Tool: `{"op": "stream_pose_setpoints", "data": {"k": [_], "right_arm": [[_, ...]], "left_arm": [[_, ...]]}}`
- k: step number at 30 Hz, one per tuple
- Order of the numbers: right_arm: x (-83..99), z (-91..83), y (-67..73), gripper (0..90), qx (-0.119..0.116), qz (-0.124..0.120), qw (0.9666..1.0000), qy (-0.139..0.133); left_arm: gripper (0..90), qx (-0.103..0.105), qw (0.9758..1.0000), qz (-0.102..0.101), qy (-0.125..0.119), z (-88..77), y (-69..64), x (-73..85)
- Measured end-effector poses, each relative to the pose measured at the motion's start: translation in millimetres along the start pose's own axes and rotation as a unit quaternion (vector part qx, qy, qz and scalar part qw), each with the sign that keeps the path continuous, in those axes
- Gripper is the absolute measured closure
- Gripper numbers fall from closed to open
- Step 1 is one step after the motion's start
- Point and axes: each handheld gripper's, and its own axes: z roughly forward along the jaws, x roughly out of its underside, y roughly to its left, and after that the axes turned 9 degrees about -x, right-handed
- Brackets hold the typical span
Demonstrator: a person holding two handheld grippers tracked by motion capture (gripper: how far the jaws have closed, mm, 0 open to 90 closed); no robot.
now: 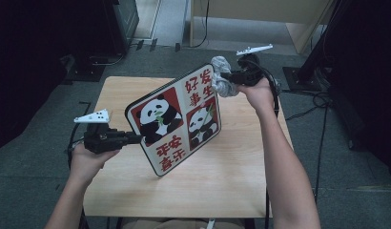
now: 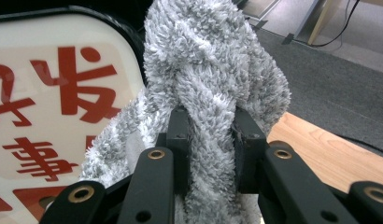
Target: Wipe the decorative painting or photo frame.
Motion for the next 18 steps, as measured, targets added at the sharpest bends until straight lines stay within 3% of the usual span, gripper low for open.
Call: {"op": "stream_pose_setpoints", "data": {"k": [18], "right_arm": [[19.4,5.5,-2.6,73.9,-0.002,0.015,0.9999,0.002]], "left_arm": [[77.6,0.000,1.0000,0.000,0.000,0.5,0.0,0.1]]}}
